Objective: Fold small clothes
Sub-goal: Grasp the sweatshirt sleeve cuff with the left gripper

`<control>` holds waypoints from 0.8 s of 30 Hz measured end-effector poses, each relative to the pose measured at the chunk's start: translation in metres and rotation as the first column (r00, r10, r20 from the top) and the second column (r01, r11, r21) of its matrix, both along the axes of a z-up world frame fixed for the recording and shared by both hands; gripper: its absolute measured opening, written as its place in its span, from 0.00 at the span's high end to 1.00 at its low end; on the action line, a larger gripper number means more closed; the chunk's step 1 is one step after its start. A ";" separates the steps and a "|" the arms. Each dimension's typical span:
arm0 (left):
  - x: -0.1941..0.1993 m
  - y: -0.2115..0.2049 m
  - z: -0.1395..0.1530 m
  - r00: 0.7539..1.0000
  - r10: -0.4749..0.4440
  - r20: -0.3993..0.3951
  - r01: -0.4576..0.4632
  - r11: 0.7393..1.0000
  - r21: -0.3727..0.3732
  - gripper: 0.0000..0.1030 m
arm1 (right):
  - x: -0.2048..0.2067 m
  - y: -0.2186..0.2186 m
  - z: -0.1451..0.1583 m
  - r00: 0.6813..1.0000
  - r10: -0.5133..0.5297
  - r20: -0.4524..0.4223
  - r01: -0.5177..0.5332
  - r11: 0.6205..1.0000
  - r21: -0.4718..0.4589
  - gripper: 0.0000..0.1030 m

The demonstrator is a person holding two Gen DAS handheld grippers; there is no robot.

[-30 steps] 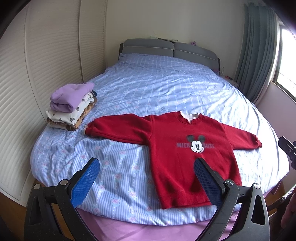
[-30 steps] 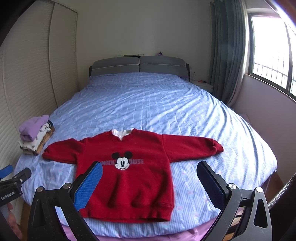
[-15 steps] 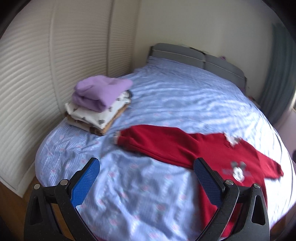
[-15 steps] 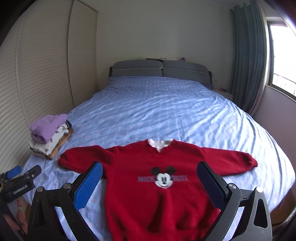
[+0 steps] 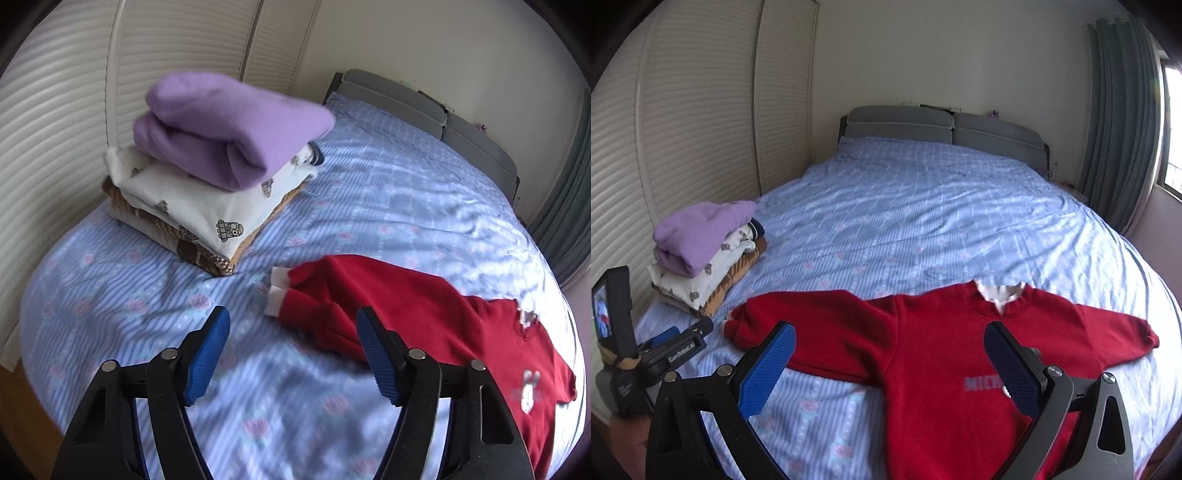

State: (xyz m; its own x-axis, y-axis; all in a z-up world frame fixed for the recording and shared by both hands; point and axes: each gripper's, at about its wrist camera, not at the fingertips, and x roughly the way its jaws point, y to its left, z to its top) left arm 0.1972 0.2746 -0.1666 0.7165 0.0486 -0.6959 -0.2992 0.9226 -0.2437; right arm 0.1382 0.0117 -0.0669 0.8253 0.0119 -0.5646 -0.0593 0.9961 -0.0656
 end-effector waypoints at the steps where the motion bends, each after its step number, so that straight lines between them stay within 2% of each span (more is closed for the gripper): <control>1: 0.008 0.005 -0.008 1.000 -0.001 -0.010 0.000 1.000 -0.009 0.39 | 0.005 0.004 -0.005 1.000 -0.004 -0.010 0.004 1.000 -0.003 0.00; 5: 0.027 0.020 -0.033 0.999 0.004 -0.046 -0.006 0.998 -0.064 0.48 | 0.023 0.015 -0.020 0.999 -0.016 -0.052 0.015 1.000 -0.012 0.00; 10: 0.033 0.031 -0.056 0.998 0.010 -0.062 -0.021 0.983 -0.185 0.50 | 0.035 0.021 -0.031 0.998 -0.026 -0.062 0.024 0.999 -0.032 0.00; 15: 0.039 0.029 -0.069 0.999 0.013 -0.051 -0.024 0.971 -0.236 0.53 | 0.045 0.017 -0.038 0.996 -0.051 -0.069 0.048 0.998 -0.049 0.00; 17: 0.043 0.027 -0.070 0.999 0.010 -0.040 -0.020 0.966 -0.256 0.64 | 0.047 0.014 -0.040 0.995 -0.064 -0.072 0.060 0.997 -0.051 0.00; 21: 0.049 0.022 -0.072 0.999 0.011 -0.031 -0.019 0.965 -0.263 0.73 | 0.051 0.009 -0.044 0.993 -0.080 -0.082 0.075 0.996 -0.055 0.00; 23: 0.050 0.022 -0.070 0.999 0.022 -0.024 -0.028 0.964 -0.263 0.84 | 0.051 0.007 -0.044 0.993 -0.083 -0.080 0.078 0.995 -0.060 0.00; 24: 0.050 0.022 -0.068 1.000 0.026 -0.015 -0.029 0.965 -0.262 0.86 | 0.050 0.006 -0.043 0.993 -0.084 -0.079 0.080 0.995 -0.061 0.00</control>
